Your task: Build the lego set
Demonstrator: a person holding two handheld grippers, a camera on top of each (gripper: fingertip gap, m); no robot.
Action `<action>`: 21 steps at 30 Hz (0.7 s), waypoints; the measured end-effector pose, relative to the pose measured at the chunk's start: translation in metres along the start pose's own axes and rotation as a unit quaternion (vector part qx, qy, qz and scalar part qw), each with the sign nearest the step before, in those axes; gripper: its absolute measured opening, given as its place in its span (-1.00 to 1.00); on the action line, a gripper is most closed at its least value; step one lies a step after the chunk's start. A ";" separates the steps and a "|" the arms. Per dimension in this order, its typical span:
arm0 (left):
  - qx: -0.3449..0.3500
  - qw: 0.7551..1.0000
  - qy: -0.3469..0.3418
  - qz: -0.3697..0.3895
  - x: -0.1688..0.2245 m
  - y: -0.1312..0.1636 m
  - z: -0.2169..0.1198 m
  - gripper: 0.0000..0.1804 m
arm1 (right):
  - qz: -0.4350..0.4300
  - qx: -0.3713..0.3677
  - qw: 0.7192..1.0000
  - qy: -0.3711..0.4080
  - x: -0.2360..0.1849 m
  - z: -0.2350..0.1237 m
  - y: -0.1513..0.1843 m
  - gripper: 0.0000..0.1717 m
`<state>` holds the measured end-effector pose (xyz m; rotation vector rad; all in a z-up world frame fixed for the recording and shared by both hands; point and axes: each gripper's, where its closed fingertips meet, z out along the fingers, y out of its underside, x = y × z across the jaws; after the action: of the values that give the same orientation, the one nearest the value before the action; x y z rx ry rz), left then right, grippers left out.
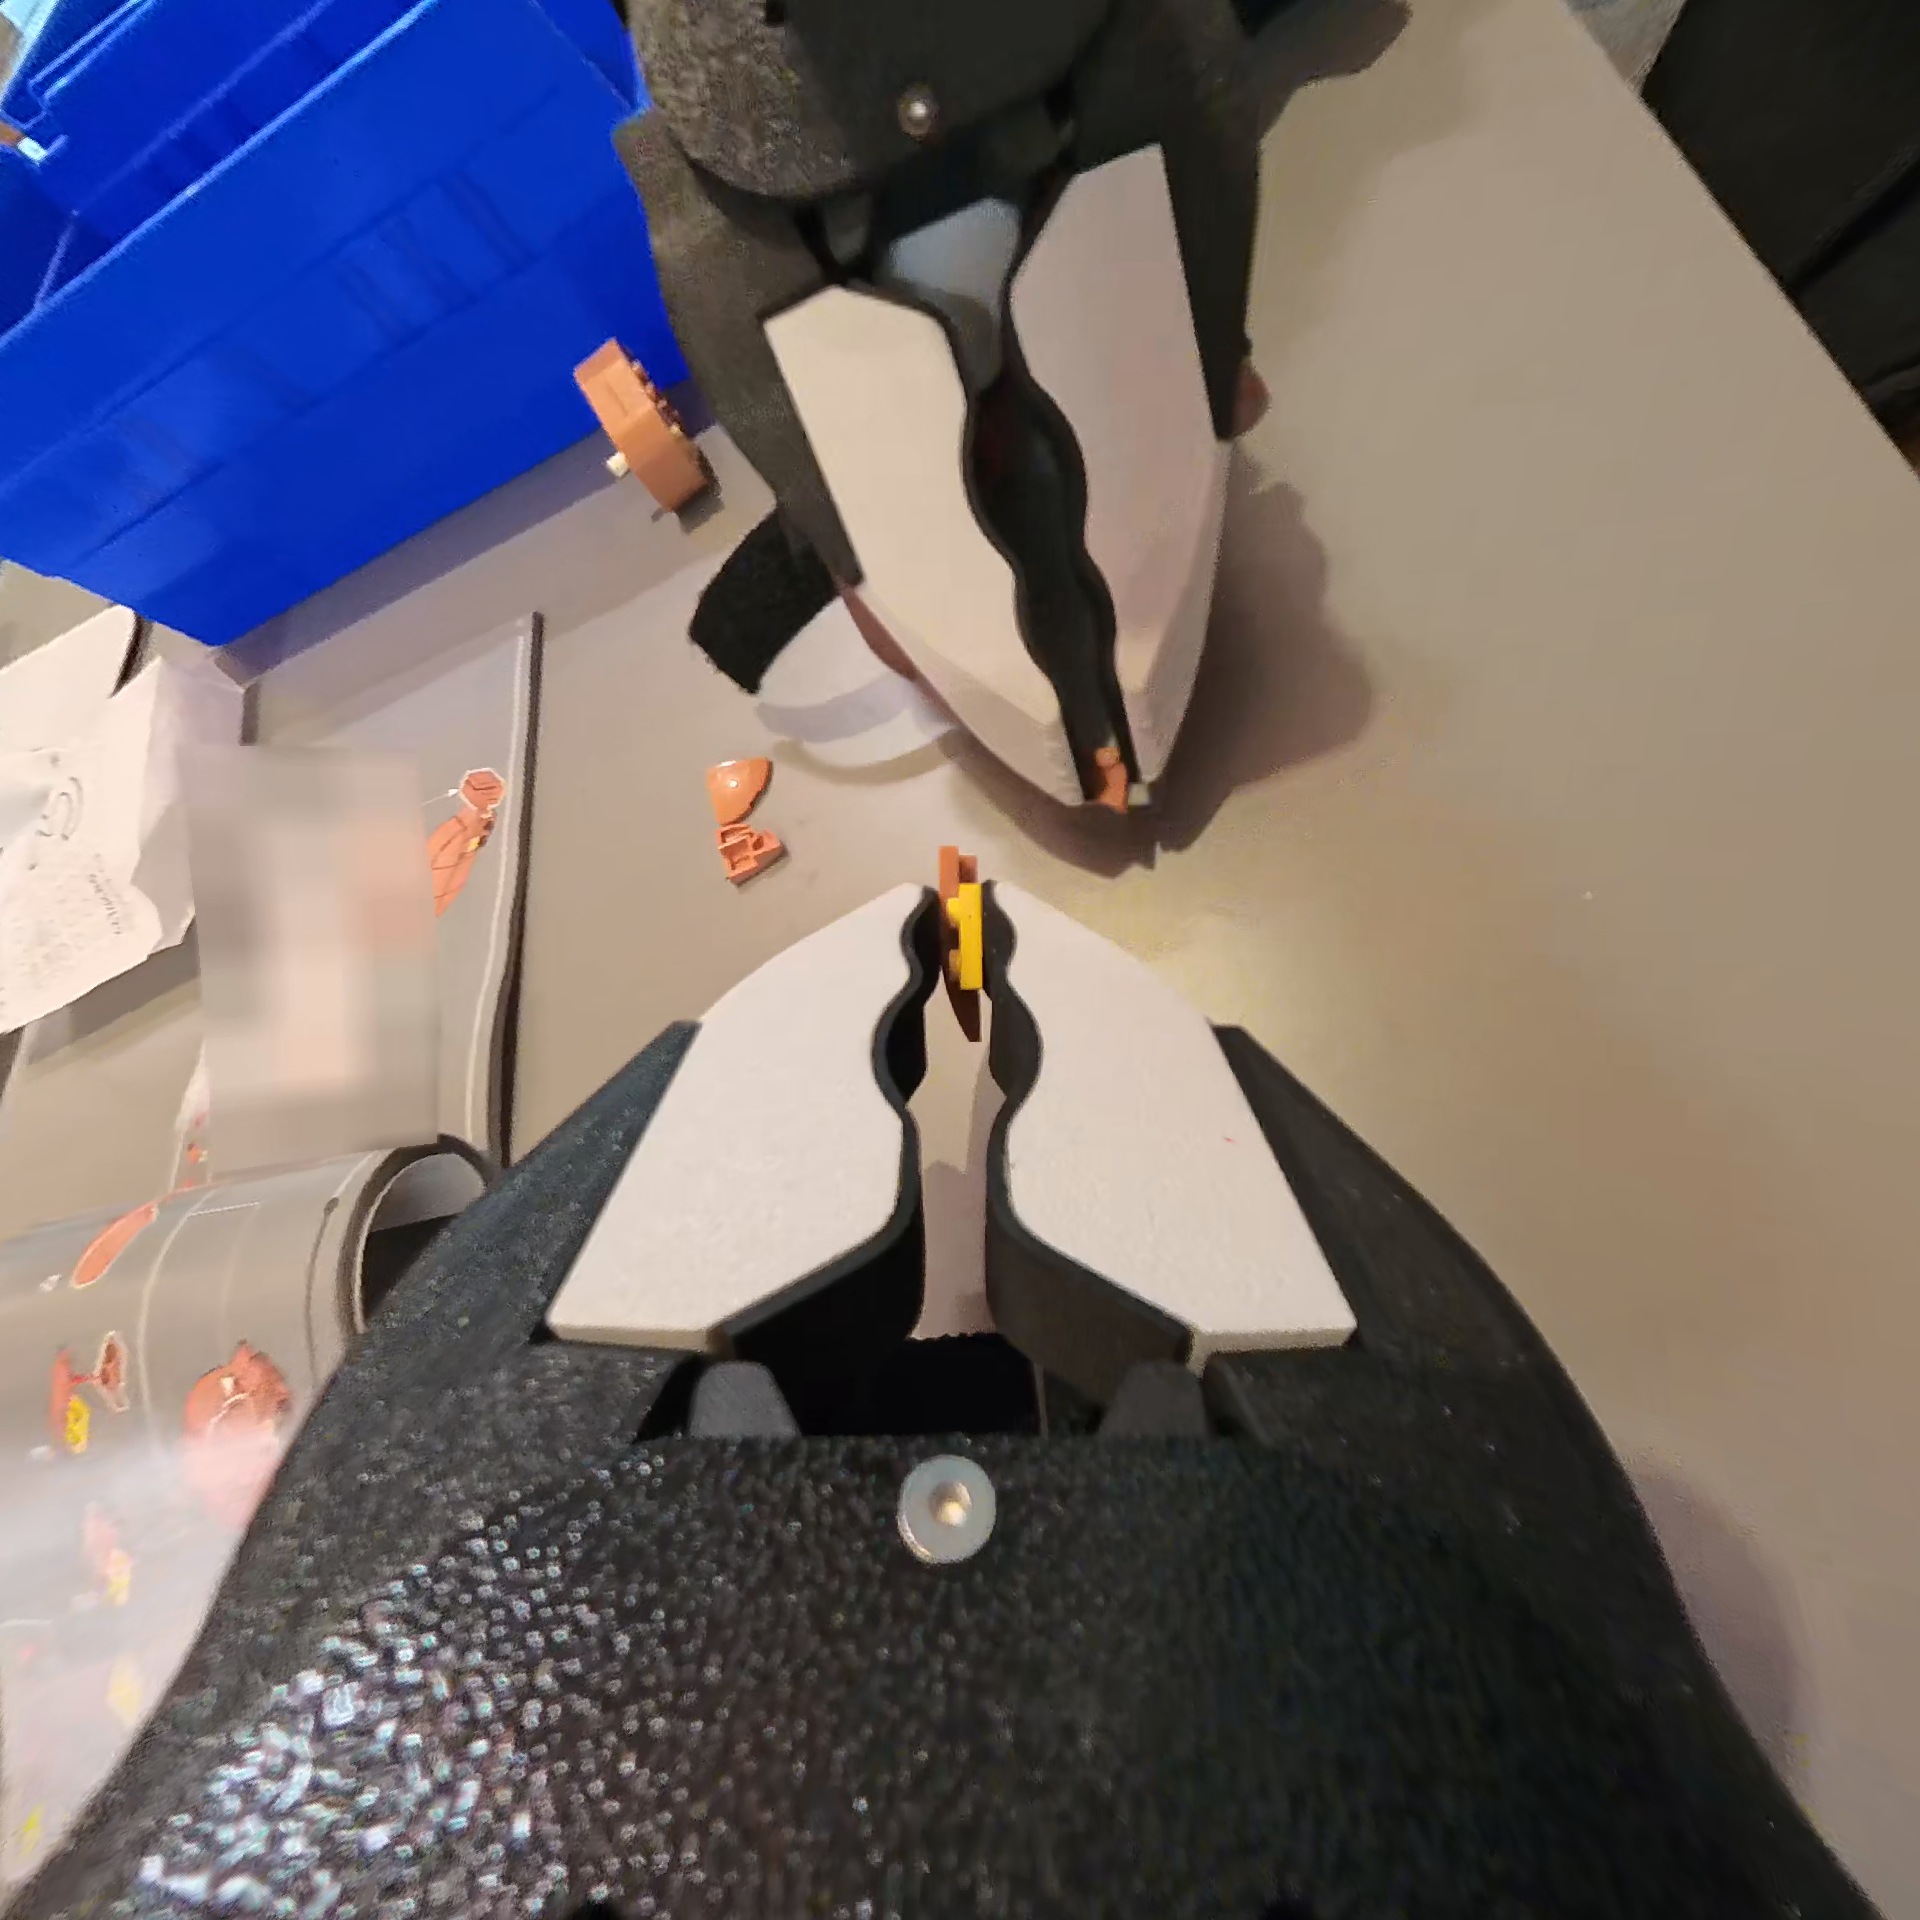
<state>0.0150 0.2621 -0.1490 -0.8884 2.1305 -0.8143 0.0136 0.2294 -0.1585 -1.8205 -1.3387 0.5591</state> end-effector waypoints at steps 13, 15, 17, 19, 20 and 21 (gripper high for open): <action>0.038 0.998 0.023 -0.037 0.007 -0.011 0.012 -0.93 | 0.012 0.095 0.995 0.016 0.012 -0.023 -0.017 -1.00; 0.028 0.999 0.006 -0.043 0.000 -0.005 0.010 -0.93 | -0.002 0.069 0.997 0.014 0.004 -0.020 -0.007 -0.99; 0.026 0.998 -0.010 -0.049 -0.007 -0.002 0.007 -0.93 | -0.017 0.037 0.999 0.010 -0.006 -0.017 0.002 -0.95; 0.024 0.998 -0.023 -0.057 -0.013 0.002 0.005 -0.93 | -0.031 0.009 0.999 0.011 -0.014 -0.015 0.008 -0.92; 0.024 0.998 -0.027 -0.059 -0.015 0.003 0.005 -0.93 | -0.030 -0.004 0.999 0.009 -0.018 -0.013 0.010 -0.89; 0.022 0.997 -0.031 -0.061 -0.016 0.005 0.005 -0.93 | -0.026 -0.014 1.000 0.005 -0.021 -0.011 0.011 -0.87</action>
<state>0.0258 0.2764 -0.1500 -1.0147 2.0139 -0.8801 0.0208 0.2052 -0.1634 -1.8033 -1.3879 0.5057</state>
